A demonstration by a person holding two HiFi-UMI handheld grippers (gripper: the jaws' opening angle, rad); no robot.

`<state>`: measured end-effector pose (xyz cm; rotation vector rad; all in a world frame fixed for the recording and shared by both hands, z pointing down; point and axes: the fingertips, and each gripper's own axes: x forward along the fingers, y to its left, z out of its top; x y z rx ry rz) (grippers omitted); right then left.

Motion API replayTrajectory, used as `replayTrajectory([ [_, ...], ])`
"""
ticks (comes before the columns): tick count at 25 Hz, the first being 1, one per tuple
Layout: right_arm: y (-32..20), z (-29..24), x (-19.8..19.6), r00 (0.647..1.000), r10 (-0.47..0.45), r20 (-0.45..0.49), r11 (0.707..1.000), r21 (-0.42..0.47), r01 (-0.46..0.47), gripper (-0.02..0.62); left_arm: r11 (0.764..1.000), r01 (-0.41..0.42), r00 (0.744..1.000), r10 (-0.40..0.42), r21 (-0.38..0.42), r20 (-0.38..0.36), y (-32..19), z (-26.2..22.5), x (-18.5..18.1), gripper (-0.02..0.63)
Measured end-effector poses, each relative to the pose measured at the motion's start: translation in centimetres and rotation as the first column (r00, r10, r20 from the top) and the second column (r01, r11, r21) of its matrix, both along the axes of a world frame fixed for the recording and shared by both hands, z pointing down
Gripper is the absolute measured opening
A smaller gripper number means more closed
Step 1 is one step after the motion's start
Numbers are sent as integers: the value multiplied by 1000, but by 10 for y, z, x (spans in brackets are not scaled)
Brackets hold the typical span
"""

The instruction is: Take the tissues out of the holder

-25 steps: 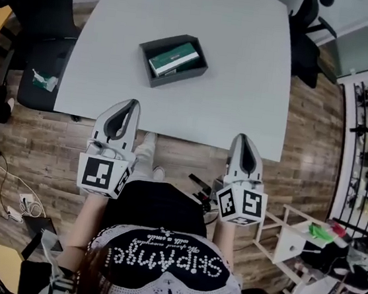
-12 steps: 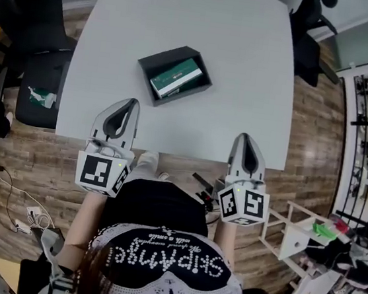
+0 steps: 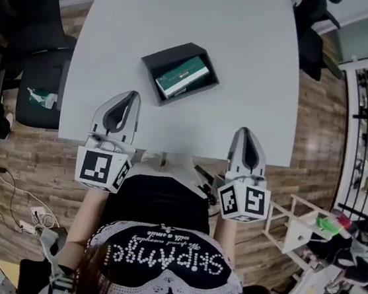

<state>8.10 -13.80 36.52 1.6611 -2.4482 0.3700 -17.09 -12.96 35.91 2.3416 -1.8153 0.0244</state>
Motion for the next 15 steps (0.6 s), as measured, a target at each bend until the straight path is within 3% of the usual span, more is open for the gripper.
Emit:
replayTrajectory([
  [15,-10,-13,-20,999,-49,-16,999,19,49,35,999,34,999,-34,23,-33,-2,-9,-9,35],
])
